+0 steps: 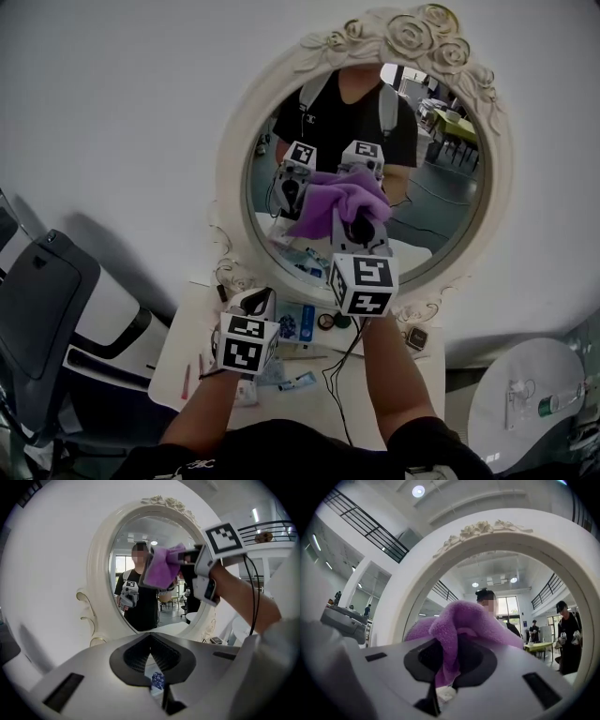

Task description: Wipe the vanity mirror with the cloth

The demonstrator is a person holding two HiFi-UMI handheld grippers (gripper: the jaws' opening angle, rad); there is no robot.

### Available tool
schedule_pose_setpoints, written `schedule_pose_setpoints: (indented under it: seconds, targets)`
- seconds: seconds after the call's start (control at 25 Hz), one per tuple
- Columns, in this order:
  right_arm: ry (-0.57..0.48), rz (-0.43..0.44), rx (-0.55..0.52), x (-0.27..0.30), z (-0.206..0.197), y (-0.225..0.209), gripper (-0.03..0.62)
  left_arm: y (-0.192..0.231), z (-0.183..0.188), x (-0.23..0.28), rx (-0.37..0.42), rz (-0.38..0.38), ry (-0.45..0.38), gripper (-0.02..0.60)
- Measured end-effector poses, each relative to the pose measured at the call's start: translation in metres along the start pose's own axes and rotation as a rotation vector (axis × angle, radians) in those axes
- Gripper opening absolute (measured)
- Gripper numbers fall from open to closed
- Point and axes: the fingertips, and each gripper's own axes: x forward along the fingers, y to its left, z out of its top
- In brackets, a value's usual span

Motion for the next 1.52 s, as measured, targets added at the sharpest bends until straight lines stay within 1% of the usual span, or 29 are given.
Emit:
schedule_pose_setpoints:
  seconds: [0.08, 0.16, 0.4, 0.6, 0.8, 0.88, 1.0, 1.08, 1.16, 1.24, 1.36, 1.44, 1.52]
  targets:
    - [0.058, -0.005, 0.020, -0.004, -0.041, 0.006, 0.054, 0.005, 0.000, -0.002, -0.007, 0.008, 0.000, 0.006]
    - [0.095, -0.012, 0.050, -0.008, -0.073, 0.011, 0.054, 0.008, -0.002, -0.003, -0.010, 0.014, 0.003, 0.006]
    - [0.138, -0.050, 0.089, -0.015, -0.121, 0.016, 0.054, 0.011, -0.007, -0.008, -0.018, 0.021, 0.010, 0.006]
    - [0.236, -0.046, 0.099, -0.021, -0.166, 0.024, 0.054, 0.015, -0.010, -0.012, -0.024, 0.035, 0.015, 0.006]
    - [0.338, -0.028, 0.055, -0.029, -0.214, 0.029, 0.054, 0.011, -0.011, -0.012, -0.018, 0.033, 0.019, 0.006]
    - [0.393, -0.019, 0.072, -0.033, -0.233, 0.030, 0.054, 0.008, -0.011, -0.012, -0.016, 0.032, 0.020, 0.006]
    - [0.516, 0.012, 0.149, -0.036, -0.263, 0.031, 0.054, 0.008, -0.012, -0.013, -0.016, 0.037, 0.022, 0.006]
    - [0.584, 0.026, 0.169, -0.040, -0.274, 0.030, 0.054, 0.008, -0.012, -0.014, -0.016, 0.042, 0.024, 0.006]
    - [0.592, 0.029, 0.156, -0.047, -0.268, 0.028, 0.054, 0.007, -0.014, -0.016, -0.018, 0.043, 0.027, 0.006]
    - [0.540, 0.034, 0.161, -0.052, -0.241, 0.025, 0.054, 0.007, -0.016, -0.016, -0.022, 0.045, 0.028, 0.006]
    - [0.407, 0.064, 0.189, -0.051, -0.171, 0.013, 0.054, 0.007, -0.015, -0.017, -0.022, 0.046, 0.027, 0.006]
    - [0.322, 0.081, 0.207, -0.049, -0.118, -0.007, 0.054, 0.004, -0.013, -0.017, -0.019, 0.042, 0.023, 0.006]
    - [0.240, 0.073, 0.202, -0.050, -0.063, -0.037, 0.054, 0.002, -0.012, -0.016, -0.016, 0.037, 0.020, 0.006]
